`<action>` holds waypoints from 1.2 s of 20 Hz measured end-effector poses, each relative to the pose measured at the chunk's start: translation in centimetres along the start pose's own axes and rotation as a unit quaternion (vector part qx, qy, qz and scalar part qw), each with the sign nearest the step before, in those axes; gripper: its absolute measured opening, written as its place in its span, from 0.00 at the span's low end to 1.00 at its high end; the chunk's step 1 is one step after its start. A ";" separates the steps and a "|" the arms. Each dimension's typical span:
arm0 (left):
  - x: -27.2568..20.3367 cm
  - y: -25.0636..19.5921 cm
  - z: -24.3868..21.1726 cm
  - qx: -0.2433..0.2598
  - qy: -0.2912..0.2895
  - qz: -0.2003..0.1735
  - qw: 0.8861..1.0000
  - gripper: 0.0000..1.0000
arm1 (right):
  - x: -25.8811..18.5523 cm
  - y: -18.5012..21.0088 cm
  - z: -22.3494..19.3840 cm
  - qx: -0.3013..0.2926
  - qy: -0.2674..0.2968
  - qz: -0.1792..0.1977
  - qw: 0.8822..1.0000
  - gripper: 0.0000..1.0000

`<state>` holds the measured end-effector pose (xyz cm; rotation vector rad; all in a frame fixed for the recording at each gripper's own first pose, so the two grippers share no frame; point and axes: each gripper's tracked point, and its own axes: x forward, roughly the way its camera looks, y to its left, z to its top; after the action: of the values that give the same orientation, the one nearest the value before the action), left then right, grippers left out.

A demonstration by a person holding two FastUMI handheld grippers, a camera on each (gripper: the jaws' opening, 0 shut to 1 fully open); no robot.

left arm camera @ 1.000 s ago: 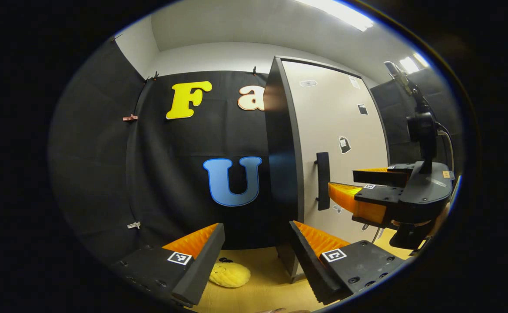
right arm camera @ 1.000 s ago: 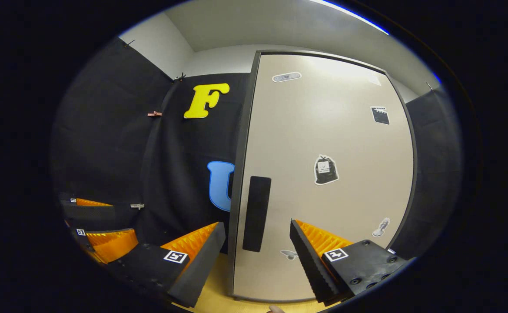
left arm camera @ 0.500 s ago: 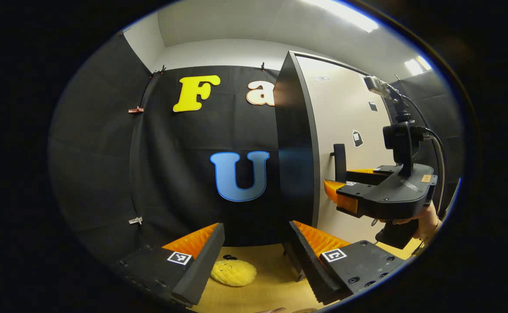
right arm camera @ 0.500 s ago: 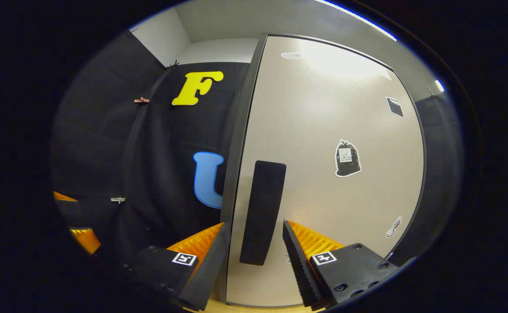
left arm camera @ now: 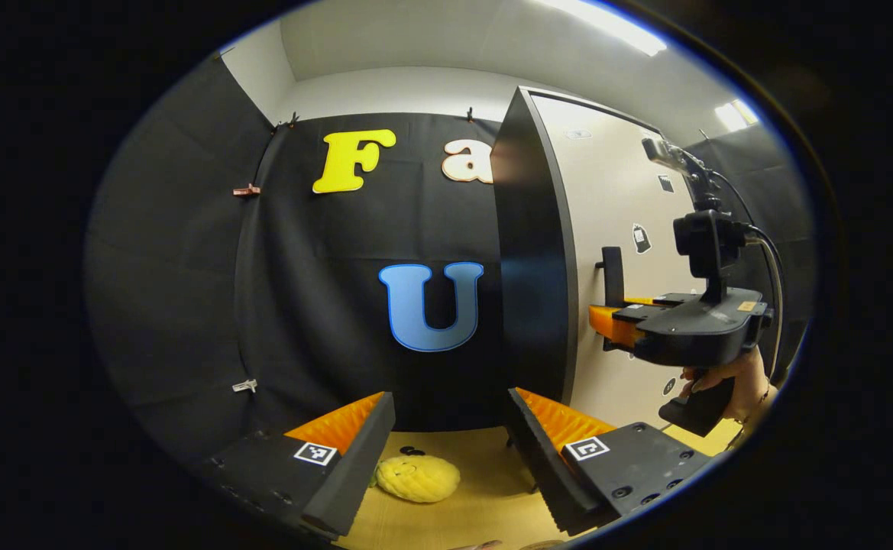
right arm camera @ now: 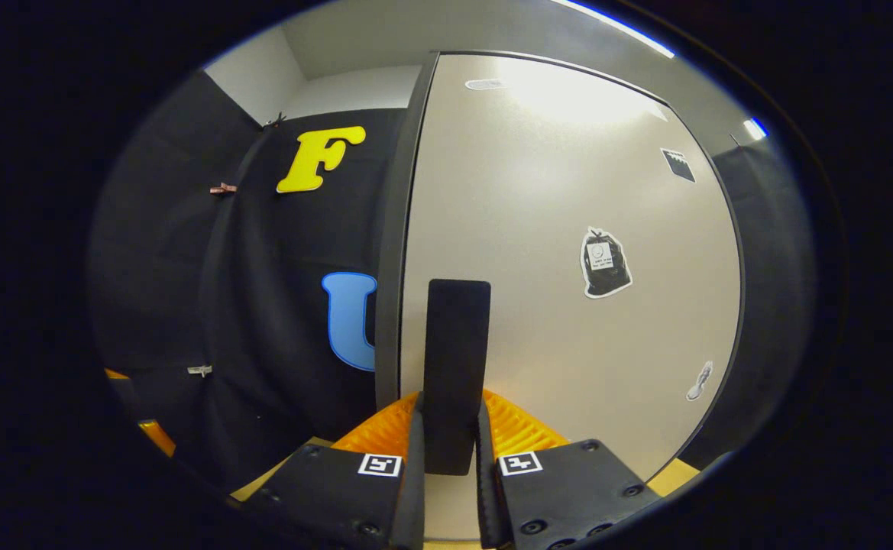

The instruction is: Open the cabinet door with the right hand, grasp the bottle in the cabinet with the left hand and place it on the coaster, then close the cabinet door with the right hand.

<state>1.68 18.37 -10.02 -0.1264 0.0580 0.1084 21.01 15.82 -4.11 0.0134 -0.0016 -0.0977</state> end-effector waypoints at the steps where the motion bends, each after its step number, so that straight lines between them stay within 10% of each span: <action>1: -0.2 0.0 -0.1 0.000 0.001 0.000 1.000 0.93 | 0.0 0.0 0.1 -0.006 -0.001 0.002 1.000 0.24; 12: -2.2 -1.7 1.2 0.009 -0.007 -0.001 1.000 0.93 | -4.9 0.1 0.5 0.001 0.026 0.068 0.997 0.16; 24: -3.9 -10.5 3.2 0.007 -0.024 -0.084 0.996 0.93 | -13.8 -4.1 1.0 0.019 0.048 0.077 0.996 0.16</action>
<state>-0.88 7.98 -5.27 -0.1136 0.0006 -0.0567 6.83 13.06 -3.19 0.0567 0.0917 0.0567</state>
